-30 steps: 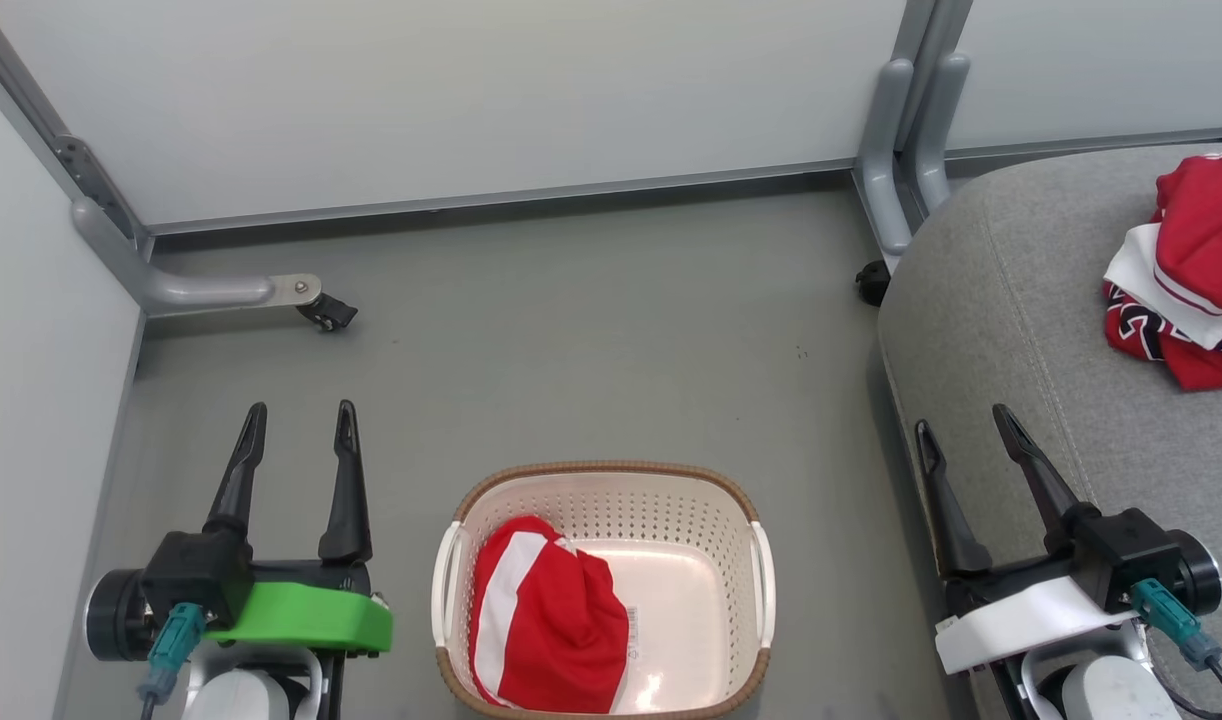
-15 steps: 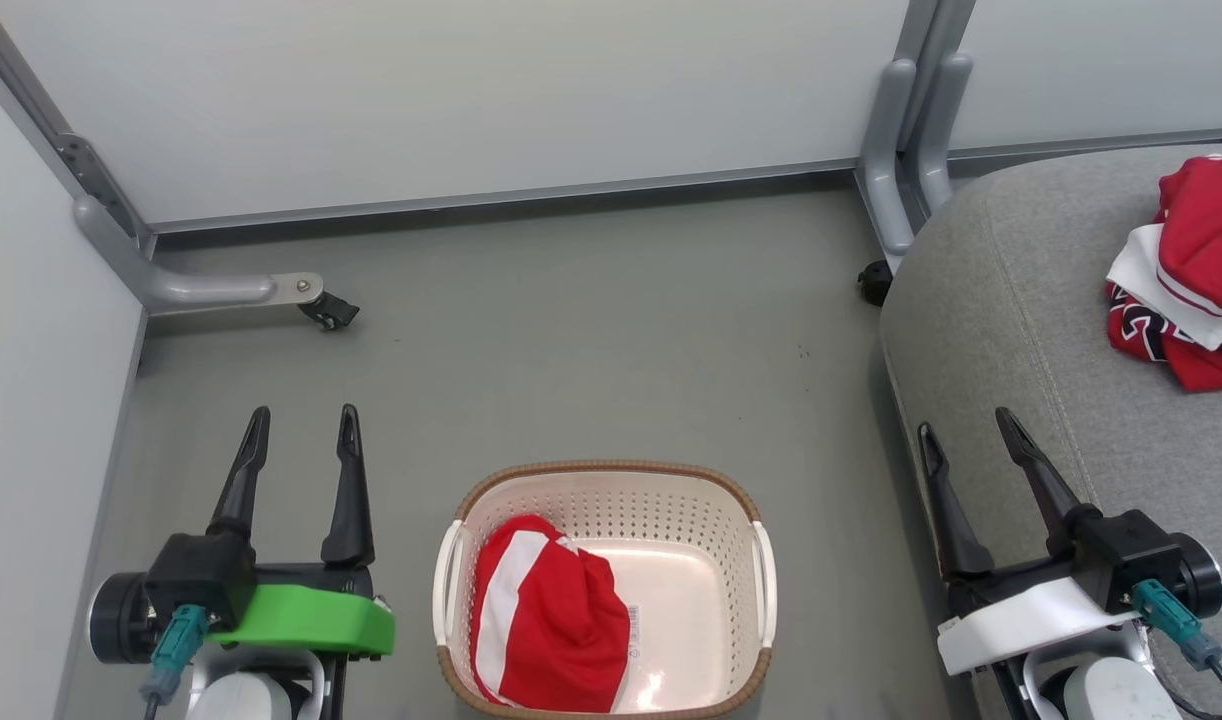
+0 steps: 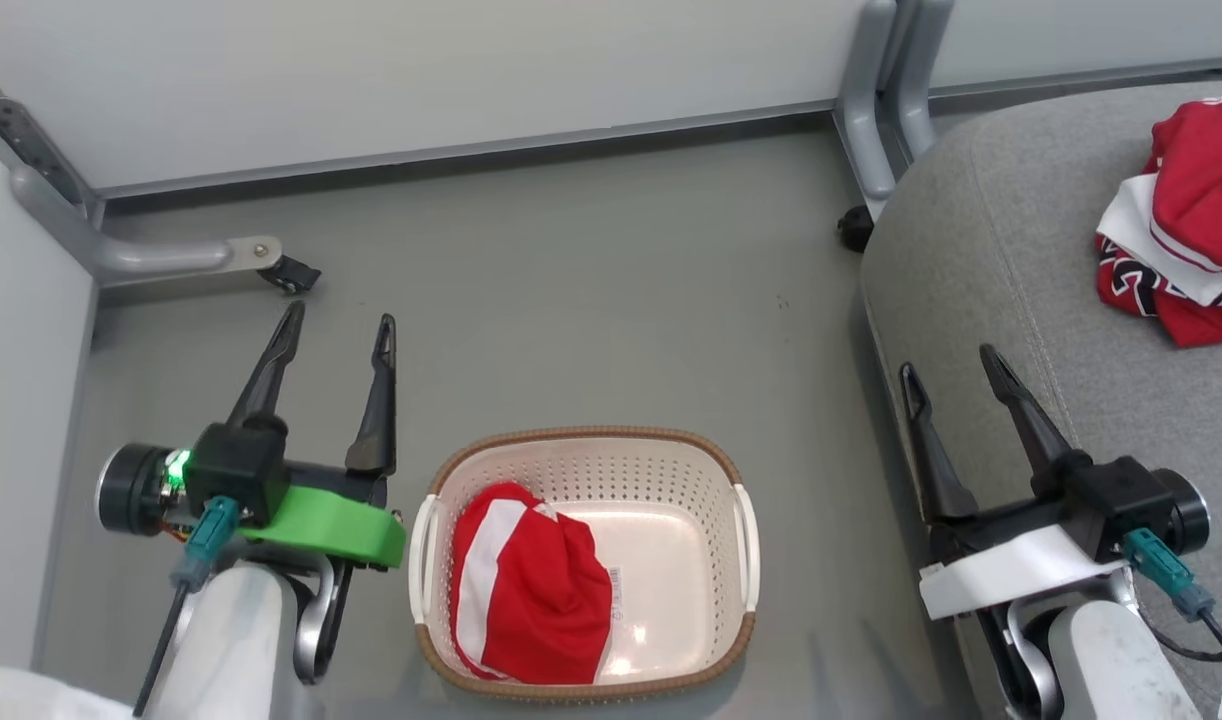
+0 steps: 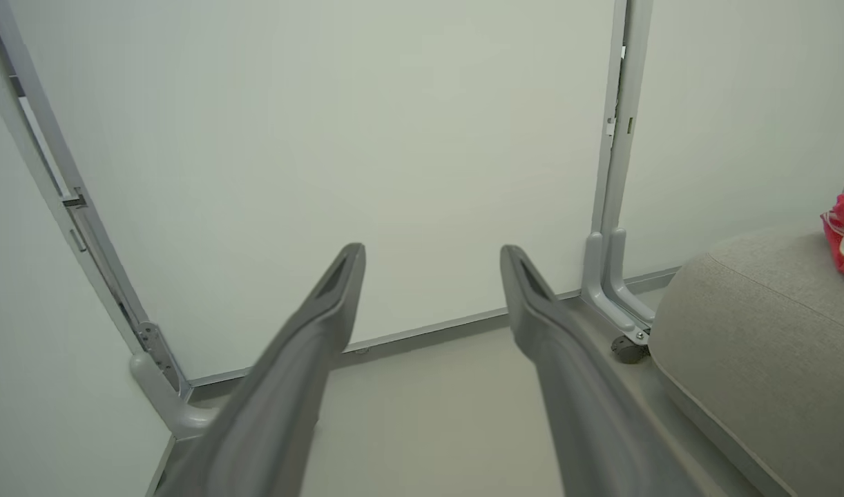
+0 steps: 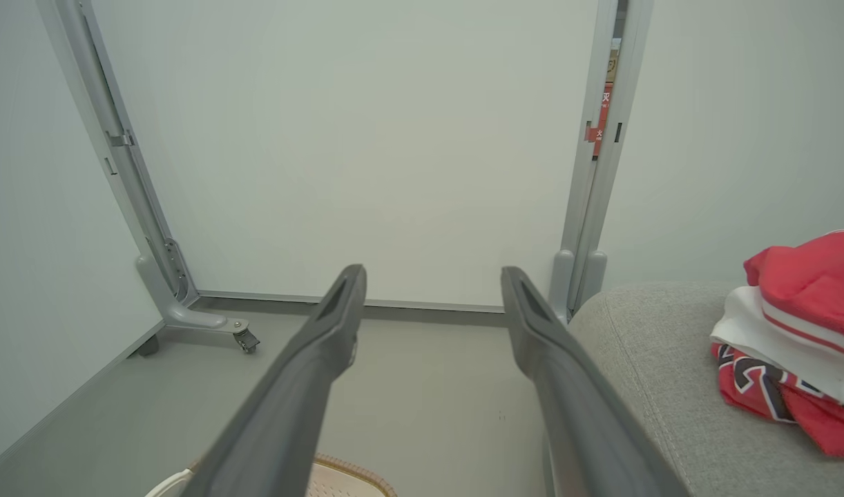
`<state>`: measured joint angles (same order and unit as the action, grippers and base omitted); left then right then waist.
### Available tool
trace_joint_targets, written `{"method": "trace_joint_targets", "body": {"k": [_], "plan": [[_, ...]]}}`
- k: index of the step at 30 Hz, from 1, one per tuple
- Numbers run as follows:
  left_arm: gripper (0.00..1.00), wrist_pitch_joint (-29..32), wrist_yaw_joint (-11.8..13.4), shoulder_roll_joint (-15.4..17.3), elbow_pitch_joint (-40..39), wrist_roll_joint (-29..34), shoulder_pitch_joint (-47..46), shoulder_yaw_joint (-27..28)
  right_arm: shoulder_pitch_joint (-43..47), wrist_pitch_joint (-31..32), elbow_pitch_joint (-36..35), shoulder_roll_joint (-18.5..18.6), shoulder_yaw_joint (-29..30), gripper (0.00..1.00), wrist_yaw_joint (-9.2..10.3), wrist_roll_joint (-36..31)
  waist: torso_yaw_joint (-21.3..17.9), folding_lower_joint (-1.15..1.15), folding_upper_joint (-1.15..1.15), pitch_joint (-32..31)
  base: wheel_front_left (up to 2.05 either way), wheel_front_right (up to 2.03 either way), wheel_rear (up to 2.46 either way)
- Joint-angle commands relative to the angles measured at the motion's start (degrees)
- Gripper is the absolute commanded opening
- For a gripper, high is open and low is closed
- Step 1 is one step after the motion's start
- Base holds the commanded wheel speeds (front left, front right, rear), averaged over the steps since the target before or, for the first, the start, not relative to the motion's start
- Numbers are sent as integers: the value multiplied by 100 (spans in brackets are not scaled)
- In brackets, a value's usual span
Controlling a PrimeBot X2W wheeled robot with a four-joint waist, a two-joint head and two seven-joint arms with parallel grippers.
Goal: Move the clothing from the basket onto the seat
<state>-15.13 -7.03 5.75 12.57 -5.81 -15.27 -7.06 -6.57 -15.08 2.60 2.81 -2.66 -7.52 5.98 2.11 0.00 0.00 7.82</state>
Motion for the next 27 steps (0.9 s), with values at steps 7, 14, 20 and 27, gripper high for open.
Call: {"method": "trace_joint_targets", "body": {"k": [7,14,20,27], "plan": [[100,-3,-47,360,674,101,-827,-652,-613,-14,-124,15,-112,100,6,-50,-514,0,0,805,0,0,0],[100,-4,-51,682,1385,-65,-1533,-1448,-1191,-13,-266,14,-172,100,6,-47,-843,0,0,1526,0,0,0],[100,-4,-52,910,2060,-133,-2042,-2104,-1567,-14,-378,13,-200,100,6,-88,-1044,0,0,2107,0,0,0],[100,-4,-51,1158,2830,-181,-2637,-2915,-1940,-14,-506,12,-266,100,6,-85,-1248,0,0,2750,0,0,0]]}}
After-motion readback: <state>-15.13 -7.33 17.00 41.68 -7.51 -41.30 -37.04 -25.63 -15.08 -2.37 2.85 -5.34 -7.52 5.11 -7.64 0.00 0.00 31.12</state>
